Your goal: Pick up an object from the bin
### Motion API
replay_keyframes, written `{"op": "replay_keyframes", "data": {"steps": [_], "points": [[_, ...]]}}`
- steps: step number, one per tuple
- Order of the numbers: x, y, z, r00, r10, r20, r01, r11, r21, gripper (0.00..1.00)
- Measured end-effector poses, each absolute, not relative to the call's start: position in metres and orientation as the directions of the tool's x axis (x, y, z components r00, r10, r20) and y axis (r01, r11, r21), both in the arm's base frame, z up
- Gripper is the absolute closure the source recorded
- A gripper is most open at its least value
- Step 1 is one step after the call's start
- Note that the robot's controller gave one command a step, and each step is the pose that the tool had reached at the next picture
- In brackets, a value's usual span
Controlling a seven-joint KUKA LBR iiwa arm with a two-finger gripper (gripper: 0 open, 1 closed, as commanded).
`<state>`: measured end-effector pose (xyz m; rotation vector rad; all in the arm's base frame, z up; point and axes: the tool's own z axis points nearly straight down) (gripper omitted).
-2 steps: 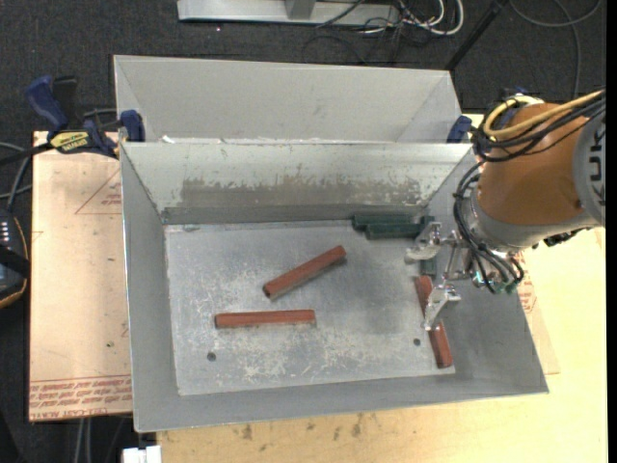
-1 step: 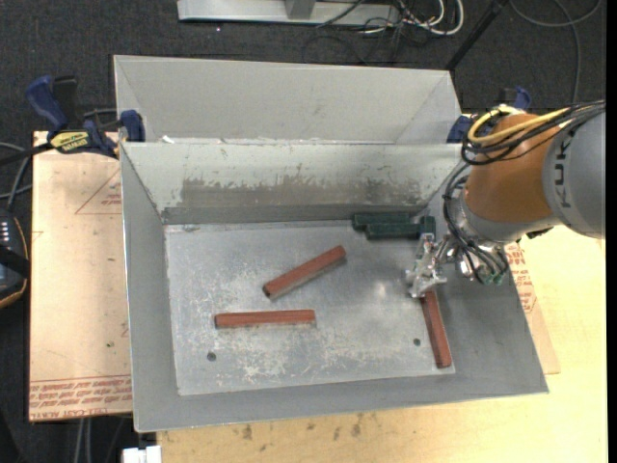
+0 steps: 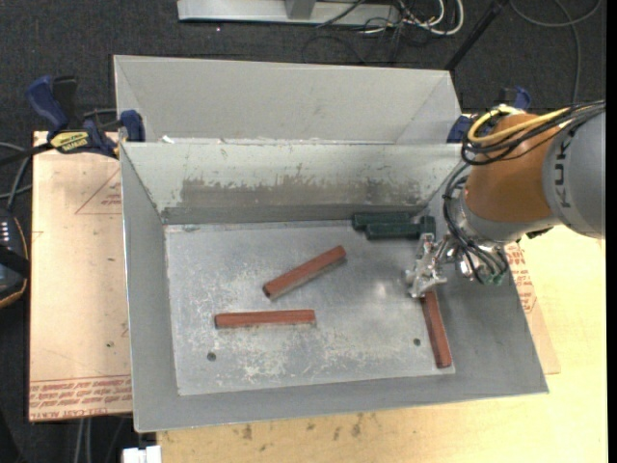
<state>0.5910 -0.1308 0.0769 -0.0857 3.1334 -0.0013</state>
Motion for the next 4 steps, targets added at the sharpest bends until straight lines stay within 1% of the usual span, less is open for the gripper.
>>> {"op": "replay_keyframes", "data": {"steps": [1,2,3,4], "points": [[0.593,-0.134,0.104,-0.999,-0.034,0.001,-0.034,0.999,0.002,1.00],[0.593,-0.134,0.142,-1.000,-0.030,-0.003,-0.030,1.000,0.000,0.00],[0.593,-0.134,0.142,-1.000,-0.030,-0.003,-0.030,1.000,0.000,0.00],[0.586,-0.139,0.113,-0.979,-0.205,-0.011,-0.205,0.979,-0.003,0.00]]}}
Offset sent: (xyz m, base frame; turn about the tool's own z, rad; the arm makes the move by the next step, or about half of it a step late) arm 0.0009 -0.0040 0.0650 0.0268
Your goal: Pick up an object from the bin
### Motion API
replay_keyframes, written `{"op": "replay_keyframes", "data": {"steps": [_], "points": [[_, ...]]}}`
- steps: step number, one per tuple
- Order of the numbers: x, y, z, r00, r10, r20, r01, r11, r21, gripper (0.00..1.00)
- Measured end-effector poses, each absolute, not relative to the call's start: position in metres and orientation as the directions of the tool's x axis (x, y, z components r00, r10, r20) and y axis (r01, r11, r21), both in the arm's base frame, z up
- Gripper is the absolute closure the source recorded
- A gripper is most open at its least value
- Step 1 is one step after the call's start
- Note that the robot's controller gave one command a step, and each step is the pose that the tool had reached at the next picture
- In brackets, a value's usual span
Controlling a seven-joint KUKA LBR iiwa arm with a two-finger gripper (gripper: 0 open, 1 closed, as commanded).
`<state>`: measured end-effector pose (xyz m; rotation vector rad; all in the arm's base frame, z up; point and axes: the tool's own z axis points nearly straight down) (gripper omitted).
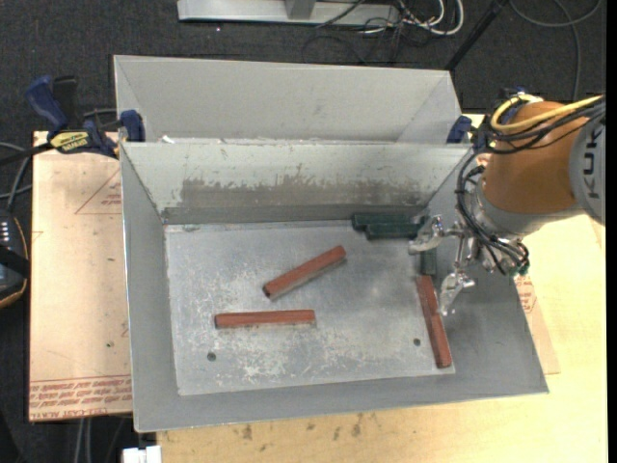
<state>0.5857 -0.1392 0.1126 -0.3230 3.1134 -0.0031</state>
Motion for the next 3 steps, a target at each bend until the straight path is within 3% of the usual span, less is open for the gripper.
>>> {"op": "replay_keyframes", "data": {"steps": [1,2,3], "points": [[0.581,-0.141,0.076,-0.656,-0.755,-0.009,-0.755,0.656,0.001,1.00],[0.581,-0.141,0.076,-0.656,-0.755,-0.009,-0.755,0.656,0.001,1.00],[0.588,-0.146,0.232,-0.608,-0.794,-0.004,-0.794,0.608,-0.004,1.00]]}}
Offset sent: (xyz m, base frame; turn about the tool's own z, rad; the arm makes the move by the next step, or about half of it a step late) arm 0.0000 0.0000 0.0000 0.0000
